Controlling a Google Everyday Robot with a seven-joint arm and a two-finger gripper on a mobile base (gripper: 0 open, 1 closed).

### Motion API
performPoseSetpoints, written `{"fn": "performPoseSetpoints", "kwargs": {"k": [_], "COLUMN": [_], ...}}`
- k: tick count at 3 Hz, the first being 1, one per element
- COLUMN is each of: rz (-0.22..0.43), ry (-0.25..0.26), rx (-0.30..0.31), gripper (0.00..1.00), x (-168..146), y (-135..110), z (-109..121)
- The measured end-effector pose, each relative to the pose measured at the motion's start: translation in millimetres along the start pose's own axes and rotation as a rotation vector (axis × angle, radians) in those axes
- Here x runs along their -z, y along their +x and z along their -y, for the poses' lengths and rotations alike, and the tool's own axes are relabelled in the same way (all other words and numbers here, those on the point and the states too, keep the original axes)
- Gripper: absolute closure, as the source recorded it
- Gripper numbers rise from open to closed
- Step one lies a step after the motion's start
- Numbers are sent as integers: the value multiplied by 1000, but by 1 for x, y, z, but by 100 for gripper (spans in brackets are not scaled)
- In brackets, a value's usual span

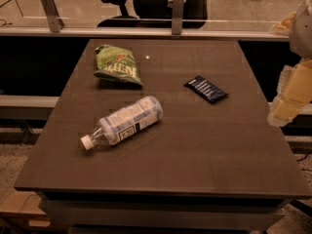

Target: Place blue plastic bottle upright

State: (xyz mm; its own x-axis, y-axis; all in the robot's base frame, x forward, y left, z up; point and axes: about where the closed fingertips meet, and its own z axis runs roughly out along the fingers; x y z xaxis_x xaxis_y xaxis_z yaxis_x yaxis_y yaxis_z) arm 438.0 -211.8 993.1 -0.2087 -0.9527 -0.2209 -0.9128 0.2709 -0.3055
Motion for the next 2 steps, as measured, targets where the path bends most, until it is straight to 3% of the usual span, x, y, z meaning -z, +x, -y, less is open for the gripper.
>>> {"fn": "performPoseSetpoints", "kwargs": {"k": [1,2], "rz": [16,90], "ry": [7,1], "rx": [8,46], "gripper": [0,0], "x": [2,-6], "y": [-4,-17], "z": [0,2]}}
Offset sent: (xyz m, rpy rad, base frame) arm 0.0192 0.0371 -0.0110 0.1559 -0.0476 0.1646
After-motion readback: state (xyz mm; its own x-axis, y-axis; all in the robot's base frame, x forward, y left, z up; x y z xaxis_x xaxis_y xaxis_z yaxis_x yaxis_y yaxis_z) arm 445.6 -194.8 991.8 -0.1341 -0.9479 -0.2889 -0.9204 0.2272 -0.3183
